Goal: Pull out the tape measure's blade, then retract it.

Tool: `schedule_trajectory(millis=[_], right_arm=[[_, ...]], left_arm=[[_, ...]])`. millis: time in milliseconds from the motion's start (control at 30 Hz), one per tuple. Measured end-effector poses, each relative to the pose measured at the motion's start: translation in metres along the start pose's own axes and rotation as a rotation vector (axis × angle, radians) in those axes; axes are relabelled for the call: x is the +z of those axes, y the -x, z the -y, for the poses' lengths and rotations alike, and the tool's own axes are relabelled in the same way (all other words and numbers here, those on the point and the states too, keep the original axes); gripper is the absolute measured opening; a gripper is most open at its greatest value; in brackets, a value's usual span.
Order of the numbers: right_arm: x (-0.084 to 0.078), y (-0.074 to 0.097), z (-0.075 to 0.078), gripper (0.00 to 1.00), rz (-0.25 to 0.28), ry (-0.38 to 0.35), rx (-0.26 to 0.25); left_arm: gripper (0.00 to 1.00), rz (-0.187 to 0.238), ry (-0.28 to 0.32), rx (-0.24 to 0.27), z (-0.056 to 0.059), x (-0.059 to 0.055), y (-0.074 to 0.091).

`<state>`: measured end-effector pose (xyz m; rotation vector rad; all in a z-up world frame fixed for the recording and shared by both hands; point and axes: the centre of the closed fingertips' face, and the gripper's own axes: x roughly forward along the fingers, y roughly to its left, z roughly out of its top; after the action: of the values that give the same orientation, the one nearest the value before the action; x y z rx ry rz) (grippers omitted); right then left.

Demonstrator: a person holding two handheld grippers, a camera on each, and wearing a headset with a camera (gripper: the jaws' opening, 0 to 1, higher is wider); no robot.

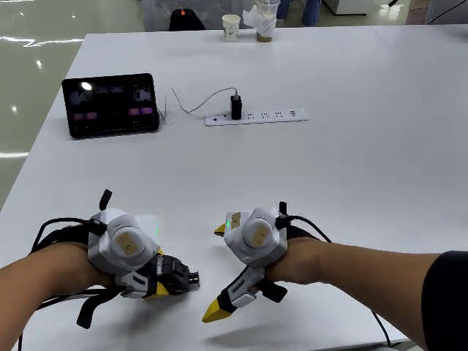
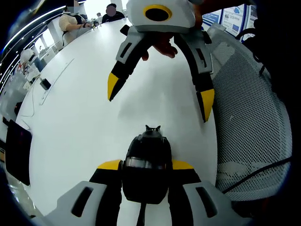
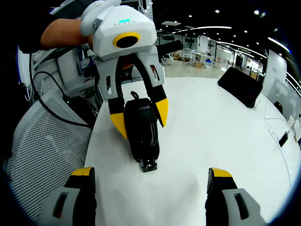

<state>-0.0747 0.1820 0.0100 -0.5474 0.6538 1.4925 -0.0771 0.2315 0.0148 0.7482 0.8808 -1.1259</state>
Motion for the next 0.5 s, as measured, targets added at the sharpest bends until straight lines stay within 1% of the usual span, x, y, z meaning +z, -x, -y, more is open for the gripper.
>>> schedule_trajectory(millis=[67, 100, 133, 167, 233, 267, 333, 367, 400, 467, 500], right_arm=[[0.001, -0.002, 0.001, 0.99, 0.0, 0.004, -0.001], [0.0, -0.002, 0.001, 0.93, -0.006, 0.011, 0.001], [0.001, -0.003, 0.001, 0.83, -0.001, 0.019, -0.003], [0.003, -0.005, 0.001, 0.75, 0.008, 0.047, -0.008], [0.002, -0.007, -0.001, 0.76, 0.002, 0.042, -0.001], [0.001, -0.008, -0.001, 0.72, -0.004, 0.049, 0.0], [0.002, -0.009, 0.001, 0.55, 0.004, 0.084, -0.016], [0.001, -0.011, 0.002, 0.48, -0.006, 0.103, -0.018], [0.001, -0.012, 0.0, 0.46, -0.007, 0.105, -0.012], [0.0, -0.015, -0.001, 0.47, -0.017, 0.108, -0.001], [-0.002, -0.017, -0.001, 0.45, -0.033, 0.129, -0.001]], left_arm=[[0.32, 0.001, 0.001, 0.002, 0.0, 0.0, 0.0], [0.32, 0.003, 0.004, 0.007, 0.0, 0.0, 0.0], [0.32, 0.005, 0.007, 0.009, 0.0, 0.0, 0.0], [0.32, 0.008, 0.011, 0.011, 0.0, 0.0, 0.0], [0.32, 0.013, 0.018, 0.011, 0.0, 0.001, 0.0], [0.32, 0.015, 0.022, 0.011, 0.0, 0.001, 0.0], [0.32, 0.016, 0.024, 0.011, 0.0, 0.0, 0.0], [0.32, 0.014, 0.023, 0.01, 0.0, 0.001, 0.0], [0.32, 0.014, 0.023, 0.01, 0.0, 0.001, 0.0], [0.32, 0.013, 0.023, 0.008, -0.001, 0.0, 0.0], [0.32, 0.012, 0.022, 0.008, 0.0, 0.0, 0.0]])
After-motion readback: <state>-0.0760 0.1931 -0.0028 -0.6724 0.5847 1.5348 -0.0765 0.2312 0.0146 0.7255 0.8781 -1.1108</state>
